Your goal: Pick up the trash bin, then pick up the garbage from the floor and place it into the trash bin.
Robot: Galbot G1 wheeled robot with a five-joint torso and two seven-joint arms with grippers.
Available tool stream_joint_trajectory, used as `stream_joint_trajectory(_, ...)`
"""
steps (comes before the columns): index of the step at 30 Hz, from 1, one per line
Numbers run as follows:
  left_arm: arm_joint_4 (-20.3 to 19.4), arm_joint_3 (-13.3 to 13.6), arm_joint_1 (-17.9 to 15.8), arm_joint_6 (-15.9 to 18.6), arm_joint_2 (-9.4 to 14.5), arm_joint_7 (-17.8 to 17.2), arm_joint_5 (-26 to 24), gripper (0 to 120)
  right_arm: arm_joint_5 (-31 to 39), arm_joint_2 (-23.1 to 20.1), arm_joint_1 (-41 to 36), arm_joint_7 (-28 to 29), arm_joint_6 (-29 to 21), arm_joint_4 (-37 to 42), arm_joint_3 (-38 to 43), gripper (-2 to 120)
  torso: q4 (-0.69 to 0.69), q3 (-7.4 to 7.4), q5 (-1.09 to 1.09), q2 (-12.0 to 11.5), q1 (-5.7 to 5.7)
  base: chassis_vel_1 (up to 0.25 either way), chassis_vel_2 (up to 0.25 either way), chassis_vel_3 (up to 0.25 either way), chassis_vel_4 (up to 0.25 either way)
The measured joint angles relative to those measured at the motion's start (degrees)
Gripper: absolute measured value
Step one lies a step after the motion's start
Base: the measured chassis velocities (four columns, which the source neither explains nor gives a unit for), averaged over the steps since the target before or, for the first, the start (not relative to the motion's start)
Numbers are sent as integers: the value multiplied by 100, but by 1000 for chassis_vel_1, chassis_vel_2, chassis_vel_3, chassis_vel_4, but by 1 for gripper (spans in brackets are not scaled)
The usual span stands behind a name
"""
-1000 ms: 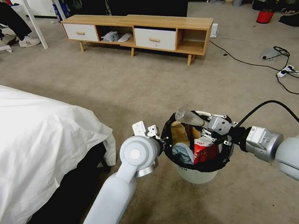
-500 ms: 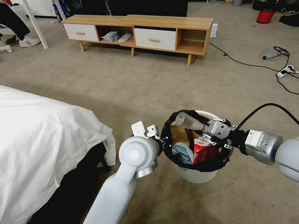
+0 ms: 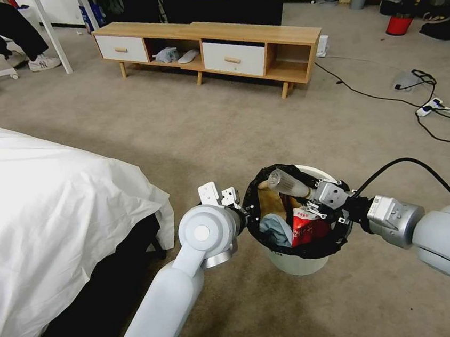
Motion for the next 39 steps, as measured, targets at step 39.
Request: stream_joint_trajectory(39,6,-20,14,0,-47,0,15,1,-10,54,-11,-14,35,-18,-22,57,0,0,0,0,0,0,0,0,0)
